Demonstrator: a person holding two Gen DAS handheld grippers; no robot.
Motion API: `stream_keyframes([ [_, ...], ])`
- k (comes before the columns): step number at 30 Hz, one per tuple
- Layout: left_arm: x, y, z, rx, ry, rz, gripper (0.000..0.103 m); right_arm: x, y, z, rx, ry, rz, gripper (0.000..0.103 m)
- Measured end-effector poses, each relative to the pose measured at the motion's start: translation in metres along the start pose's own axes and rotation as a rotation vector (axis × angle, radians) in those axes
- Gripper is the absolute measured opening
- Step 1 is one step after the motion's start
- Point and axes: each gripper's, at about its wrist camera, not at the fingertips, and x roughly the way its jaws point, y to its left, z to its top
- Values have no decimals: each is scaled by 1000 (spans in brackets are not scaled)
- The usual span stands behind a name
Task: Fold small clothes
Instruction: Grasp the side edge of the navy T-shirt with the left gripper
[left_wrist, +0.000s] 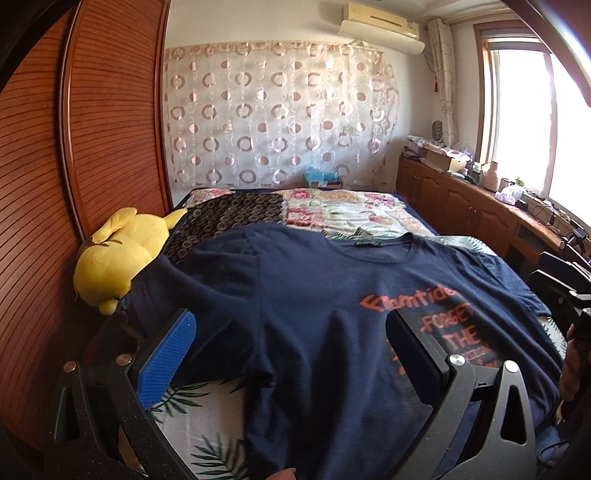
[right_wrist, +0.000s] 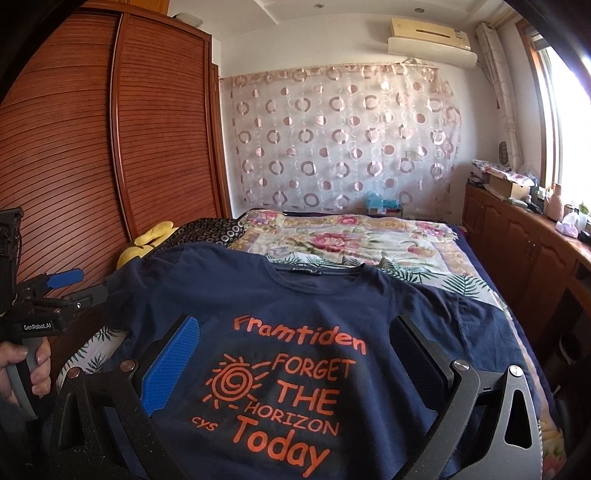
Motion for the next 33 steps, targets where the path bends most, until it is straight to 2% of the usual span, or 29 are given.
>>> stream_keyframes([
  [4, 6, 14, -7, 1, 13, 1, 103, 9, 1, 4, -18, 20, 22, 103],
  [6, 13, 23, -11, 3, 27, -3, 98, 11, -1, 5, -21, 29, 32, 103],
  [8, 18, 29, -14, -1, 49, -8, 88, 12, -2, 4, -24, 38, 46, 103],
  [18, 46, 86, -22, -32, 119, 10, 67, 32, -9, 11, -65, 86, 140, 103],
  [20, 54, 98, -22, -49, 142, 18, 59, 35, -11, 11, -71, 105, 153, 103],
  [25, 66, 121, -18, -77, 148, 45, 53, 42, -17, 12, -97, 146, 169, 103],
  [29, 76, 133, -18, -107, 163, 29, 48, 43, -24, 17, -91, 163, 183, 103],
  [33, 83, 145, -15, -142, 153, 17, 47, 43, -32, 17, -92, 186, 200, 103],
])
